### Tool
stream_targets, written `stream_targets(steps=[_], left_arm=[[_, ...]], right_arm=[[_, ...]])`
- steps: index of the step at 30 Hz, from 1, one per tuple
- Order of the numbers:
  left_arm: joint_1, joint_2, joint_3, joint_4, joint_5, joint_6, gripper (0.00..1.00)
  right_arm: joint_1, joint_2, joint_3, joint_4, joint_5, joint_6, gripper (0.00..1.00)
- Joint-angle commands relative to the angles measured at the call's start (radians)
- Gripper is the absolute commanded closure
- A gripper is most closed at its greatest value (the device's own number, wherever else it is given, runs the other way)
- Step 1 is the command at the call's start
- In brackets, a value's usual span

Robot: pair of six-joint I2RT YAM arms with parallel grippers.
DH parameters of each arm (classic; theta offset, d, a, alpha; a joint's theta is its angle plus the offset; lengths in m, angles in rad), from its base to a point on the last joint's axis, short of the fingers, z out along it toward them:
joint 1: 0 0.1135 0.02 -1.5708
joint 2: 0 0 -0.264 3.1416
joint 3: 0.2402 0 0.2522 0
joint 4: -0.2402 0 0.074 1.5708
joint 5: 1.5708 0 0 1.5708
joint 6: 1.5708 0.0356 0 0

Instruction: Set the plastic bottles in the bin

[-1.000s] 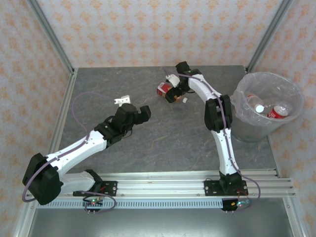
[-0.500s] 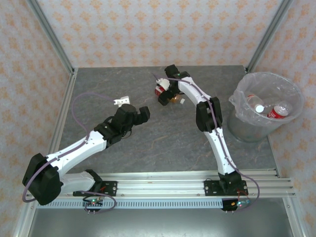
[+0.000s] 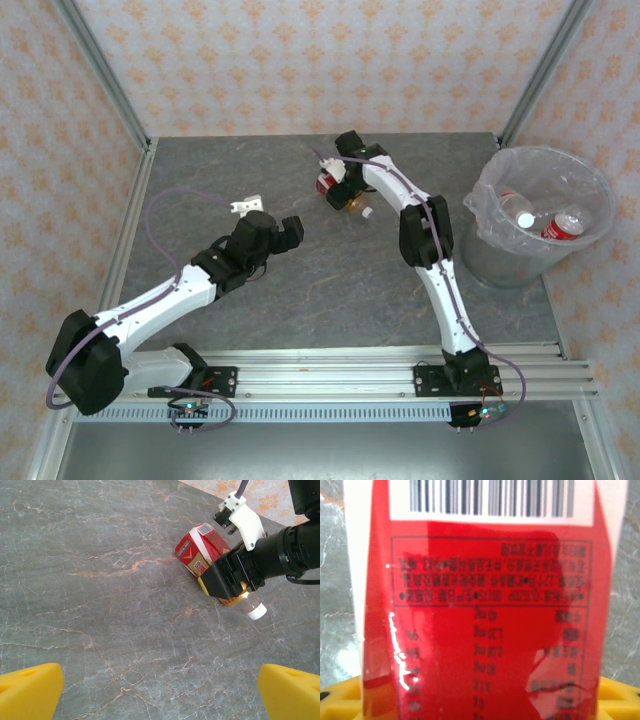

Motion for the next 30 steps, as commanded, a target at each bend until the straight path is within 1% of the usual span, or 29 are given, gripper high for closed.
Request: stream_targets(steps=[1, 12, 20, 30], left_arm=[[0.014, 0.018, 0.007, 0.006, 0.002, -0.016, 0.00], [0.014, 0.044, 0.017, 0.027, 0.031, -0.013, 0.00], [0.014, 0.078, 0.034, 0.047, 0.082, -0.012, 0.00], [0.013, 0.145, 0.069, 0.120, 0.225, 0.013, 0.00]], right_arm=[[-0.003, -0.097, -0.071, 0.016, 0.025, 0.010, 0.39], [-0.003, -0.357, -0.405, 0.173, 0.031, 0.031, 0.41], [-0.003, -0.565, -0.678, 0.322, 0.043, 0.058, 0.42], [-0.003, -0.817, -0.937, 0.478, 0.022, 0.146, 0.43]])
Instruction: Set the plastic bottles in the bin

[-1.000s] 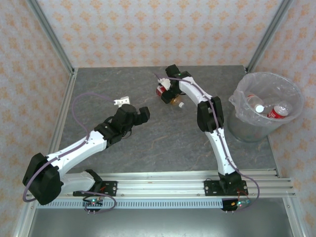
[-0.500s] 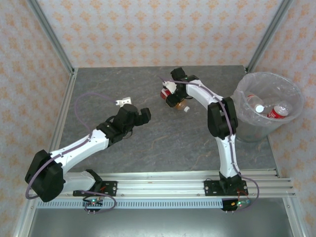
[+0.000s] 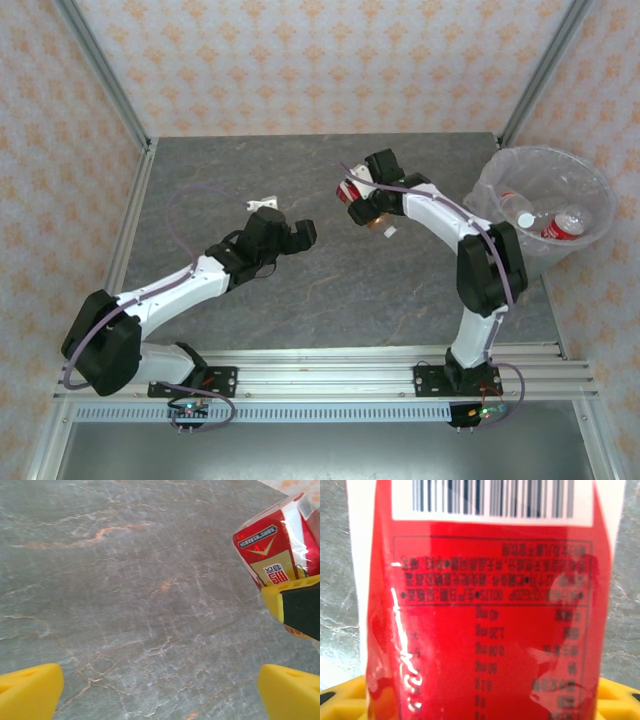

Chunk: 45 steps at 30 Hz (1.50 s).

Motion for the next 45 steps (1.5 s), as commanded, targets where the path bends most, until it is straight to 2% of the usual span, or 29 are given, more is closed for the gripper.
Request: stream_targets(steps=[1, 10, 23, 33, 45], left_arm=[[0.006, 0.021, 0.042, 0.060, 0.070, 0.012, 0.00], [-0.006, 0.064, 0.088, 0.099, 0.188, 0.049, 0.00], [-0.047, 0.111, 0.169, 0.144, 0.273, 0.050, 0.00], [-0.075, 0.141, 0.230, 0.118, 0.307, 0.083, 0.00], [-0.098, 0.189, 0.278, 0.121, 0.356, 0.099, 0.00]], right_arm=[[-0.003, -0.103, -0.064, 0.101, -0.010, 0.058, 0.43], [-0.003, -0.295, -0.206, 0.192, -0.009, 0.112, 0.44], [-0.003, -0.517, -0.329, 0.280, 0.040, 0.139, 0.44], [-0.003, -0.669, -0.256, 0.273, 0.256, 0.190, 0.46], [-0.011, -0.721, -0.152, 0.248, 0.514, 0.137, 0.45]])
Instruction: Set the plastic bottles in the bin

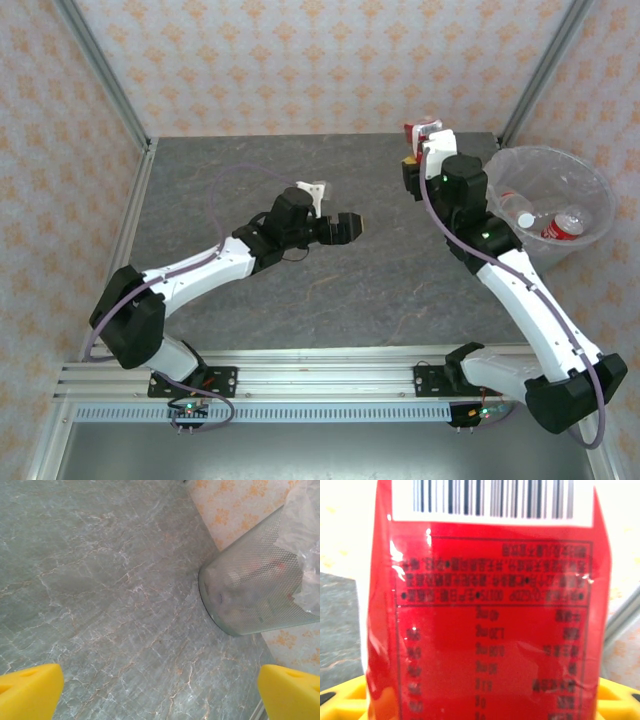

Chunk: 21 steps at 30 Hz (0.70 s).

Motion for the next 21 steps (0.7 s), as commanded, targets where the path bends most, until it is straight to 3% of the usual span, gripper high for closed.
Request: stream_targets(steps=[1, 15, 21], left_arm=[[-0.009, 0.010, 0.041, 0.013, 0.024, 0.030, 0.00], [-0.012, 0.032, 0.049, 0.008, 0.027, 0.036, 0.00], [-0.010, 0.023, 0.044, -0.007, 0.018, 0.045, 0.00]], right_arm=[[-0.022, -0.026, 0.051, 0.012, 0.098, -0.025, 0.45], [-0.427, 0.012, 0.201, -0.055, -0.165, 0.125, 0.45], [-0.565, 0.054, 0.252, -0.117, -0.163, 0.151, 0.45]])
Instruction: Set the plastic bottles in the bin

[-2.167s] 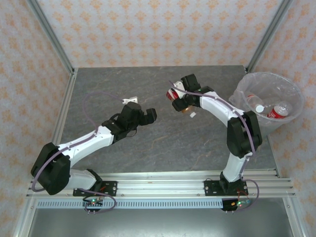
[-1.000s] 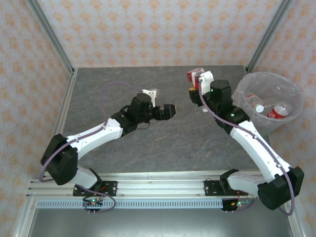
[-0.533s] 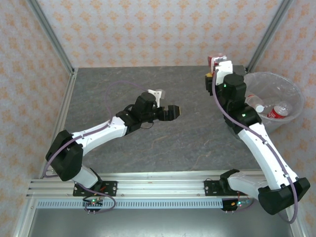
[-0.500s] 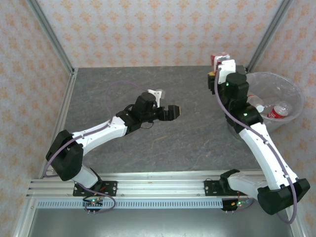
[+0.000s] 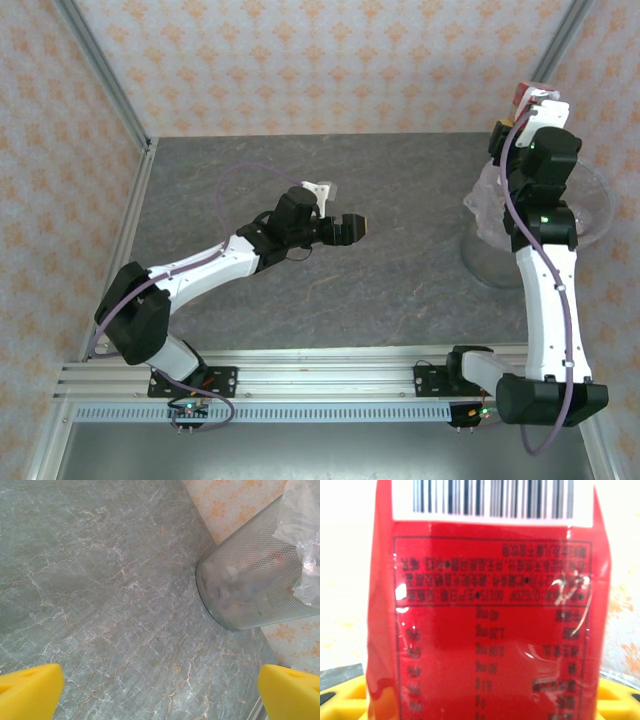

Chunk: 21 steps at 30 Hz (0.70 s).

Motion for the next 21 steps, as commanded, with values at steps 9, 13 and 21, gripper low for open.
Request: stream_targets(steps=[9, 13, 21], left_arm=[[-0.007, -0.040, -0.006, -0.009, -0.075, 0.035, 0.00], [-0.007, -0.042, 0.015, -0.039, -0.085, 0.067, 0.00], [-0.006, -0.076, -0.015, -0.024, -0.161, 0.045, 0.00]], right_arm=[[-0.196, 0.112, 0.091, -0.183, 0.063, -0.095, 0.46], [-0.209, 0.164, 0.104, -0.189, 0.154, -0.144, 0.43], [-0.215, 0.211, 0.094, -0.203, 0.245, -0.176, 0.34]])
